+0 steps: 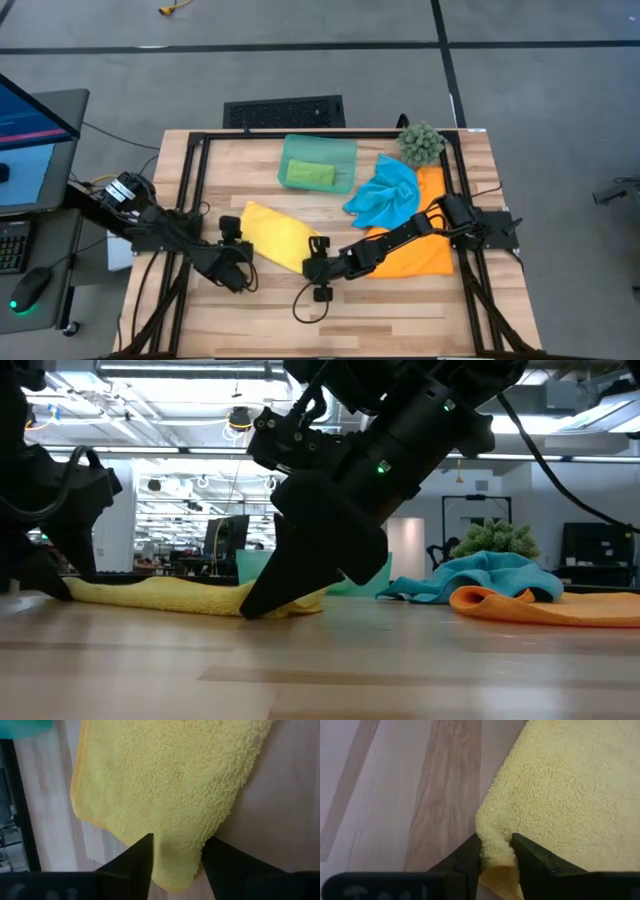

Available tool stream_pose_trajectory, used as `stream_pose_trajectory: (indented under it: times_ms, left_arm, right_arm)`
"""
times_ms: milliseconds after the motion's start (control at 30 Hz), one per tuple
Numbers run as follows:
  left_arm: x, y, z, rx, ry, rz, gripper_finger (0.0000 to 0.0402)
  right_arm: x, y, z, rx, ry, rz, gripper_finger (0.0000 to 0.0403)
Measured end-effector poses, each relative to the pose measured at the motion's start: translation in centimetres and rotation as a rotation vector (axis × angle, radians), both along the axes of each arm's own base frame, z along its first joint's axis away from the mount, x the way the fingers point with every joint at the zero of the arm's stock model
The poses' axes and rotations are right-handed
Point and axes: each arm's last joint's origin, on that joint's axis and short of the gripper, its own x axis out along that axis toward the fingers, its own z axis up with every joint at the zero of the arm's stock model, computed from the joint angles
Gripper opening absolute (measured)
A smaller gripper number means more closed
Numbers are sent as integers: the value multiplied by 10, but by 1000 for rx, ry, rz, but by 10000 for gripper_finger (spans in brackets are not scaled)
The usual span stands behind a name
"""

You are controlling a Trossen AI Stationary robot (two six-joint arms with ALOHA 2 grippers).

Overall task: Roll microfiber towels into tight, uniform cylinder then place into a basket
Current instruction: Roll the yellow microfiber cloth

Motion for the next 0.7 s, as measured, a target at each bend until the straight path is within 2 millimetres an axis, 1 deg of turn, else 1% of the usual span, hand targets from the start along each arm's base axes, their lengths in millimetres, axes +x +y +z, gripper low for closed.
stream_pose_trajectory:
  times_ms: [200, 367, 400, 600, 667, 700]
  left_arm:
    - [5, 1, -2, -30, -44, 24, 84]
    - [8, -1, -3, -64, -84, 59, 17]
    - [8, -1, -3, -69, -91, 70, 9]
    - [9, -4, 1, -99, -107, 130, 3]
    - [13, -8, 6, -134, -100, 183, 2]
    - [15, -12, 11, -171, -89, 205, 2]
  right_arm:
    - [0, 1, 0, 16, 5, 15, 108]
    - [0, 1, 0, 16, 7, 20, 92]
    - [0, 1, 0, 11, 7, 26, 89]
    - [-4, 3, 6, -32, 43, 58, 52]
    - [-9, 4, 15, -50, 79, 64, 35]
    - [-8, 5, 21, -48, 75, 67, 26]
